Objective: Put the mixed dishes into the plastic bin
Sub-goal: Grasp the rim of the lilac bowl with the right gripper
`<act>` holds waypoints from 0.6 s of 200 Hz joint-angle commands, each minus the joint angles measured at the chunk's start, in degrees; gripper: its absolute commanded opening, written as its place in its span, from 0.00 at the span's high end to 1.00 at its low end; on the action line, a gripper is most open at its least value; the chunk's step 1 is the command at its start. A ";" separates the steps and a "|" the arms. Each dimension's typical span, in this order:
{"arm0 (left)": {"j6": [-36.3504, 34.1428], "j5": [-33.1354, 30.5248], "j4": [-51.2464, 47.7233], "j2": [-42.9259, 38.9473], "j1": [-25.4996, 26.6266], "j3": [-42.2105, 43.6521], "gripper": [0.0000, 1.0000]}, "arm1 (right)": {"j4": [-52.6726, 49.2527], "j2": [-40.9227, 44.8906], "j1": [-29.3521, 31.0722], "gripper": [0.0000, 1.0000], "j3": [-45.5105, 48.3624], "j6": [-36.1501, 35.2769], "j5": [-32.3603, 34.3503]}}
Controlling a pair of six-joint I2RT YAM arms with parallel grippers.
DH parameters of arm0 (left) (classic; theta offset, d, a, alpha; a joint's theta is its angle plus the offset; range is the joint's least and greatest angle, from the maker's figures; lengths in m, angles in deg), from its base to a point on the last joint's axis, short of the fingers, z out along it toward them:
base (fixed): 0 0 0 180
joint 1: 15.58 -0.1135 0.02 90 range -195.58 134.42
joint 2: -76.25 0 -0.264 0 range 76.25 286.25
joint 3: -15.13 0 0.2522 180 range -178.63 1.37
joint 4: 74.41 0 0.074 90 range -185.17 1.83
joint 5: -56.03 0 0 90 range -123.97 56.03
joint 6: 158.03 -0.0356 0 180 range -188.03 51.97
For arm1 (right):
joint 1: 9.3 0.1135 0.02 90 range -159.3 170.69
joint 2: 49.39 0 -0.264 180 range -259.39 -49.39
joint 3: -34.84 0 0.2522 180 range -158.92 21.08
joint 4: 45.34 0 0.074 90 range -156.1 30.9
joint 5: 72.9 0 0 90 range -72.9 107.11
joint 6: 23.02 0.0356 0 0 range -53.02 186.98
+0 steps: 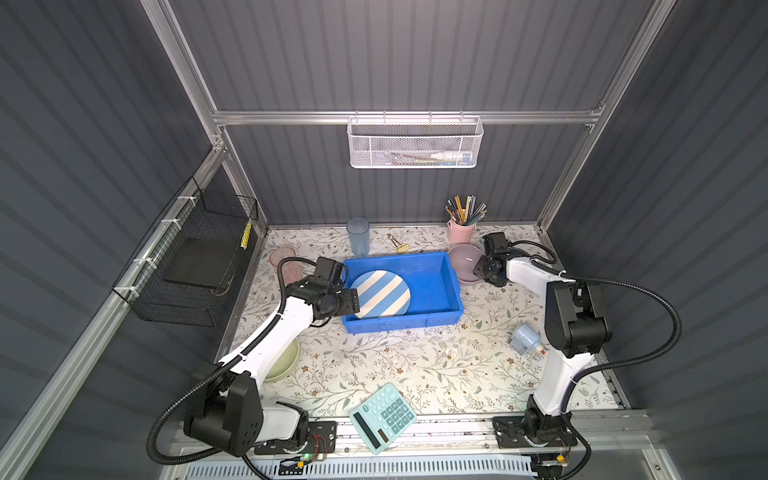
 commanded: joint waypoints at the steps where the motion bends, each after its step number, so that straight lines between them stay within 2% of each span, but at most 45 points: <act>1: 0.03 0.97 -0.14 0.44 -0.50 -0.20 0.18 | -0.24 2.55 0.69 1.00 -2.83 -2.43 -0.30; 120: 0.01 0.89 -0.32 0.12 -0.58 0.64 0.18 | -2.69 0.68 0.54 1.00 -13.49 -9.43 6.41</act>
